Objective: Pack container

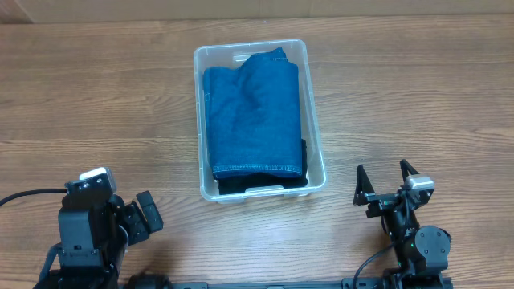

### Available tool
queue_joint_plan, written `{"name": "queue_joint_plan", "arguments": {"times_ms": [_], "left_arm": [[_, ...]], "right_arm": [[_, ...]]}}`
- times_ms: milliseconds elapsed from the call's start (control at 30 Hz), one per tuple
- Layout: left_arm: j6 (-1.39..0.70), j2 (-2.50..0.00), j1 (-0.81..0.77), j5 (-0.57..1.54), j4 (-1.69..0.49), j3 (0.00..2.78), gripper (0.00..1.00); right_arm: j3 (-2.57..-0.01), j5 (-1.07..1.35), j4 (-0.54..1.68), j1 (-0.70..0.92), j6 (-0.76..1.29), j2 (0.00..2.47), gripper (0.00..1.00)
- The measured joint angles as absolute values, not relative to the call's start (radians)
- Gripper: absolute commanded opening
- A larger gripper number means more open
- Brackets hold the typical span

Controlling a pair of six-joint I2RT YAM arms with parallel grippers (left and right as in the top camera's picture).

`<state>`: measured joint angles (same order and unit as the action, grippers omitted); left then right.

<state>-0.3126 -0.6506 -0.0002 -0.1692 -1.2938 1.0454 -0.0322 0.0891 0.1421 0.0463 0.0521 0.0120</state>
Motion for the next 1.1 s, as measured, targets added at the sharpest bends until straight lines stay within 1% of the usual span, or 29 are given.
{"name": "queue_joint_plan", "arguments": {"times_ms": [433, 533, 567, 633, 667, 767, 800, 833, 867, 900, 967, 1000, 1100], "left_arm": [[-0.313, -0.649, 0.000, -0.169, -1.294, 1.045, 1.00], [-0.312, -0.580, 0.000, -0.178, -1.258, 1.016, 1.00], [-0.312, -0.529, 0.000, -0.183, -1.168, 0.963, 1.00], [-0.312, -0.465, 0.000, -0.184, -1.090, 0.887, 1.00], [-0.312, -0.361, 0.000, -0.182, -0.961, 0.742, 1.00], [-0.305, -0.204, 0.000, -0.148, -0.694, 0.498, 1.00], [-0.303, -0.134, 0.000, -0.130, -0.566, 0.393, 1.00], [-0.300, -0.105, 0.000, -0.121, -0.517, 0.346, 1.00], [-0.282, -0.059, 0.000, -0.099, -0.393, 0.266, 1.00], [-0.255, -0.041, 0.000, -0.080, -0.339, 0.229, 1.00], [-0.151, -0.020, 0.000, -0.010, -0.105, 0.130, 1.00], [-0.096, -0.015, 0.000, 0.027, -0.043, 0.085, 1.00], [-0.038, -0.016, 0.000, 0.060, -0.069, 0.009, 1.00]], "right_arm": [[-0.032, 0.089, 0.142, 0.046, 0.052, 0.012, 1.00], [-0.032, 0.089, 0.141, 0.046, 0.052, 0.012, 1.00], [-0.032, 0.089, 0.141, 0.046, 0.052, 0.012, 1.00], [-0.032, 0.089, 0.141, 0.046, 0.052, 0.012, 1.00], [-0.032, 0.089, 0.141, 0.046, 0.051, 0.011, 1.00], [-0.032, 0.089, 0.142, 0.046, 0.052, 0.011, 1.00], [-0.032, 0.089, 0.142, 0.046, 0.051, 0.011, 1.00], [-0.032, 0.089, 0.142, 0.046, 0.052, 0.011, 1.00], [-0.032, 0.089, 0.142, 0.046, 0.052, 0.011, 1.00], [-0.032, 0.089, 0.141, 0.046, 0.052, 0.011, 1.00], [-0.032, 0.089, 0.142, 0.046, 0.052, 0.011, 1.00], [-0.032, 0.089, 0.141, 0.047, 0.052, 0.011, 1.00], [-0.032, 0.089, 0.142, 0.046, 0.052, 0.011, 1.00]]}}
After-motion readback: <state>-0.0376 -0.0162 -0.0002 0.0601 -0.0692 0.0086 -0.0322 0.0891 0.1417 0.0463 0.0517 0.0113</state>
